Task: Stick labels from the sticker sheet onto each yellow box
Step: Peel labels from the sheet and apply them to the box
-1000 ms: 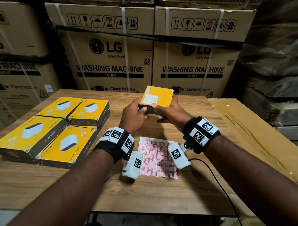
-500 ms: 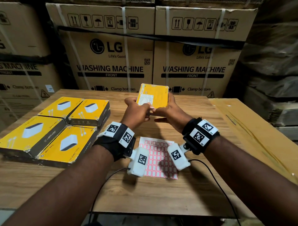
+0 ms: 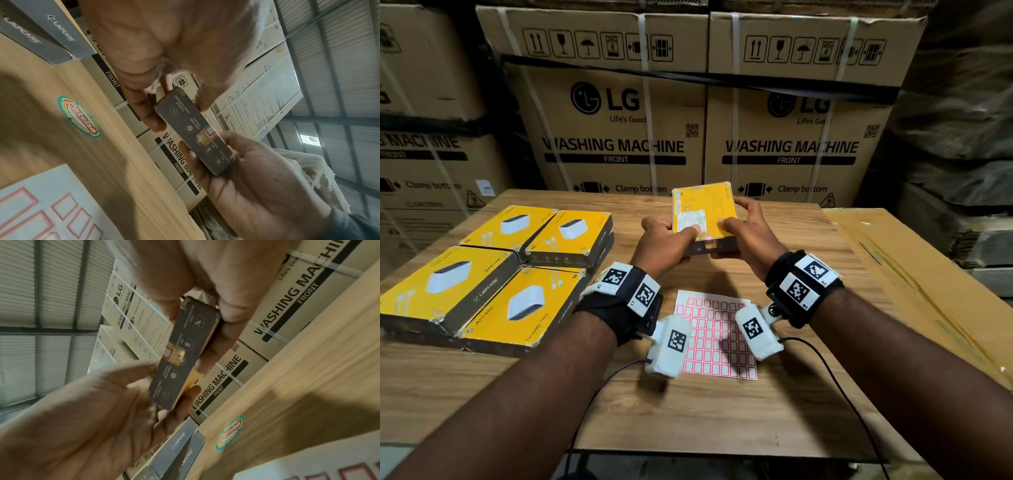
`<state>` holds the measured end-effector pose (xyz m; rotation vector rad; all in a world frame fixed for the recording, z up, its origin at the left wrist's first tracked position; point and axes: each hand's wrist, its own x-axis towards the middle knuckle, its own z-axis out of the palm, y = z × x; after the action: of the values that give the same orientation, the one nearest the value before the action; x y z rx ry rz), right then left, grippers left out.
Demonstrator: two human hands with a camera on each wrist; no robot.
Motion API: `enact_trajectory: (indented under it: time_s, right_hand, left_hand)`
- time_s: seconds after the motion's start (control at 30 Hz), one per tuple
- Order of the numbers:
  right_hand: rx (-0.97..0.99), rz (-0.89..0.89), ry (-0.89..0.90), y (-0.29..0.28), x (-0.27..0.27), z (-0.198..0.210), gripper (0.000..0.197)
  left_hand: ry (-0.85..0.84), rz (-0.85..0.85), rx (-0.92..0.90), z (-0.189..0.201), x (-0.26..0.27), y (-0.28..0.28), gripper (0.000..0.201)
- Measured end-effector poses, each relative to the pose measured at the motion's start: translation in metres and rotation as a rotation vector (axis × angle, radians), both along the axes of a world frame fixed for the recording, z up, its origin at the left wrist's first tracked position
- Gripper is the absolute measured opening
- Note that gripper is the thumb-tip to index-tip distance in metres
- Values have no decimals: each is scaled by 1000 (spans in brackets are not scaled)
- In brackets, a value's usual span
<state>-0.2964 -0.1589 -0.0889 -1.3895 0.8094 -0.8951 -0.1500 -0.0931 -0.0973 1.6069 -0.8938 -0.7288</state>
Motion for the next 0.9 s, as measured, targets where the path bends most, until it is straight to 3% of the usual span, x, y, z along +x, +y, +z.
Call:
enact_trajectory:
  time_s: [0.1, 0.2, 0.33, 0.5, 0.6, 0.67, 0.77, 0.9]
  right_hand:
    - [11, 56, -12, -1, -6, 2, 35]
    - [-17, 151, 63, -4, -14, 3, 34]
    - [-46, 145, 147, -10, -16, 6, 28]
    - [-63, 148, 301, -17, -21, 7, 26]
    - [-26, 103, 282, -18, -20, 10, 28]
    - [7, 55, 225, -20, -18, 9, 32]
    - [35, 15, 223, -22, -14, 8, 61]
    - [-11, 63, 329, -16, -9, 1, 74]
  left_hand:
    - [5, 50, 2, 3, 10, 2, 60]
    - [99, 79, -36, 8, 25, 3, 69]
    - [117, -52, 90, 11, 36, 10, 34]
    - [207, -93, 191, 10, 45, 17, 36]
    - [283, -72, 156, 11, 42, 19, 29]
    - [379, -31, 91, 9, 40, 18, 17]
    - [511, -30, 10, 8, 39, 16, 15]
    - [482, -63, 22, 3, 29, 15, 14]
